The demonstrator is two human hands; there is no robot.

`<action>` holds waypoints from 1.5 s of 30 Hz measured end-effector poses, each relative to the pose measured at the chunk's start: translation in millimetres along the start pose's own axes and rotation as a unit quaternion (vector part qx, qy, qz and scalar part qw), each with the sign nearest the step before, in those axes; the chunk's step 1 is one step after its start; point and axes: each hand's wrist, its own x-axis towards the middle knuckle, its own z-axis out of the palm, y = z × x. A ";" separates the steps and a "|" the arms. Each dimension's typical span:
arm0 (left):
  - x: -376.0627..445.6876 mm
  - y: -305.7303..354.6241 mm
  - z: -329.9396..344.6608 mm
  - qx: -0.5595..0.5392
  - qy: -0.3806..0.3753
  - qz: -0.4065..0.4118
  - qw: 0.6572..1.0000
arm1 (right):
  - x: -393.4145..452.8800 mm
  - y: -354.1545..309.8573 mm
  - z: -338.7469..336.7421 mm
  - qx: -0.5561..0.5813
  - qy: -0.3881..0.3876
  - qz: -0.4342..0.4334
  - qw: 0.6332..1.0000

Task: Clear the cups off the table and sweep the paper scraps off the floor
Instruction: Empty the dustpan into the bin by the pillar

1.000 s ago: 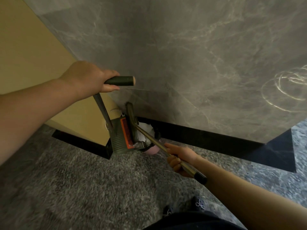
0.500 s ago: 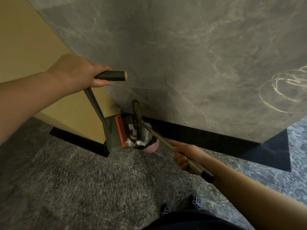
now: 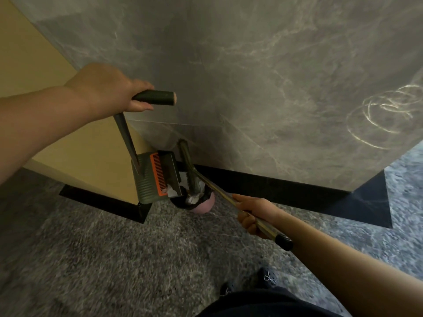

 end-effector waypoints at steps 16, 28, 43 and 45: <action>14.4 48.2 18.0 0.048 -0.034 0.069 0.996 | 9.2 3.2 -3.6 0.004 -0.001 0.008 1.000; 39.2 62.4 -10.6 0.105 -0.040 0.073 0.991 | 22.4 4.3 -17.0 0.000 0.017 0.015 1.000; 44.8 67.6 -12.8 0.115 -0.068 0.105 0.985 | 7.1 -3.4 -6.6 0.029 -0.001 0.022 0.999; 45.9 50.5 -21.4 0.099 -0.056 0.070 0.991 | 5.5 -3.6 -6.4 0.024 0.002 0.020 1.000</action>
